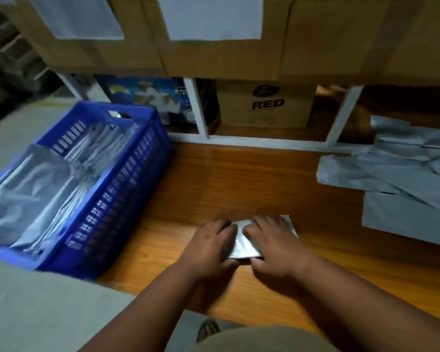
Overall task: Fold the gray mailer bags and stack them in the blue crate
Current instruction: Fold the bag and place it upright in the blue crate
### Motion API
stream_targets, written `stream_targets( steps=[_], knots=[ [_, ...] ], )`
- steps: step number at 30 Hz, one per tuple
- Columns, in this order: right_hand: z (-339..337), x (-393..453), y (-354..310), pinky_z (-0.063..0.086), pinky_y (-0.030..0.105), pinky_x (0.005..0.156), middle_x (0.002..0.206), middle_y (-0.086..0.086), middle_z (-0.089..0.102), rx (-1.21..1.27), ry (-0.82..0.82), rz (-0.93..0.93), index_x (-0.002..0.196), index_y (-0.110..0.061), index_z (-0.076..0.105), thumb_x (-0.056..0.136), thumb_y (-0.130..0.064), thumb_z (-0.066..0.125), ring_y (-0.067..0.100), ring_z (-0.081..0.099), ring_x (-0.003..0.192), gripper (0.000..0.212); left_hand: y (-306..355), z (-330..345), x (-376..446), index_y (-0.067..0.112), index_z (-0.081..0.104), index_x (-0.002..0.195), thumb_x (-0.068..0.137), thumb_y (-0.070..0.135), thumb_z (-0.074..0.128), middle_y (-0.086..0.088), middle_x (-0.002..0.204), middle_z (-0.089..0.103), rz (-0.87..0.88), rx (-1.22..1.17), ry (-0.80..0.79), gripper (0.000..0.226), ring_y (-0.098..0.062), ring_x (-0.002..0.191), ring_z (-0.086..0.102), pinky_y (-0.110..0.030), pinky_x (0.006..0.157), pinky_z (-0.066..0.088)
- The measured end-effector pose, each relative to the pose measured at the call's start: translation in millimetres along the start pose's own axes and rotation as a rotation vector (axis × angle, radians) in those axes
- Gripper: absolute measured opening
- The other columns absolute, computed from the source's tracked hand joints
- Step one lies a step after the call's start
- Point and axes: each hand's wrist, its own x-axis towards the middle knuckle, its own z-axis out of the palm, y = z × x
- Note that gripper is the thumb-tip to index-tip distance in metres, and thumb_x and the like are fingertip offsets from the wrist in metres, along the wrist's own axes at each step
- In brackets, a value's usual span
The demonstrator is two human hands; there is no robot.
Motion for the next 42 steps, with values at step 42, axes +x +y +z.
stream_targets(
  steps=[42],
  knots=[
    [26,37,-54,0.014,0.056,0.131,0.172,0.008,0.032,0.041,0.061,0.212,0.167,-0.019,0.032,0.103,-0.049,0.034,0.029,0.022,0.161,0.070,-16,35,-3,0.004,0.033,0.164,0.101,0.047,0.041,-0.021,0.168,0.034,-0.029,0.085,-0.005,0.076,-0.039,0.157,0.029,-0.062,0.125,0.024]
  ],
)
